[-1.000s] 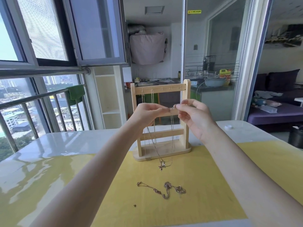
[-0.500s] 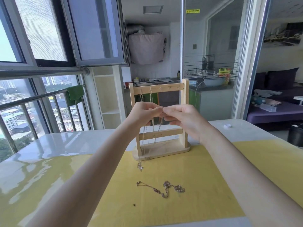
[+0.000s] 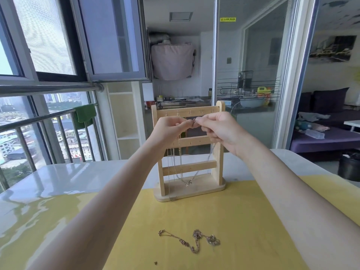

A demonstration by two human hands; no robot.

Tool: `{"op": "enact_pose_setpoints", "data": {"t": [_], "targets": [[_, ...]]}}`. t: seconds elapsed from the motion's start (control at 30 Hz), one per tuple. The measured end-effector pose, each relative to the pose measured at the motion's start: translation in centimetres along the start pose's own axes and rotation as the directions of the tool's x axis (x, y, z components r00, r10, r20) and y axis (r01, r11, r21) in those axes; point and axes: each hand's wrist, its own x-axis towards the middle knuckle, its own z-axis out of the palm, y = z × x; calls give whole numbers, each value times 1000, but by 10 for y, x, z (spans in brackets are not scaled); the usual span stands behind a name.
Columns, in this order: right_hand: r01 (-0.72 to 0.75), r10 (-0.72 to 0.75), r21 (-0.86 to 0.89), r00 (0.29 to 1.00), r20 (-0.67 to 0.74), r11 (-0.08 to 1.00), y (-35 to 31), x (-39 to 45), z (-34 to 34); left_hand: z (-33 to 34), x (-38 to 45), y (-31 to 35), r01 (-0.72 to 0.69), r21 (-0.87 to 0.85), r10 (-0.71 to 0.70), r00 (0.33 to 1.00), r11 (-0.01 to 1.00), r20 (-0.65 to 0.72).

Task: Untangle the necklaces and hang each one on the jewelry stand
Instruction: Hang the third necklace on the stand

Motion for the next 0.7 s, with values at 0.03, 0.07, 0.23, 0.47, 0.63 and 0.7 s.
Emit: {"op": "enact_pose_setpoints", "data": {"t": [0.03, 0.07, 0.23, 0.47, 0.63, 0.7], "targets": [[4, -4, -1, 1000, -8, 1000, -1, 5, -1, 0, 4, -2, -10, -22, 10, 1000, 1000, -7], [3, -3, -1, 1000, -21, 1000, -2, 10, -1, 0, 7, -3, -18, -45, 17, 1000, 999, -18], [30, -38, -60, 991, -132, 998, -5, 37, 6, 3, 27, -18, -93, -29, 87, 981, 995, -173], [189, -305, -355, 901, -308, 916, 0, 75, 13, 12, 50, -33, -147, 89, 163, 963, 985, -215], [234, -456, -634, 864, -211, 737, 14, 71, 13, 14, 50, -45, -190, 200, 229, 953, 961, -196], [288, -505, -690, 853, -129, 664, 26, 64, 15, 17, 46, -51, -198, 215, 237, 955, 957, -177]]}}
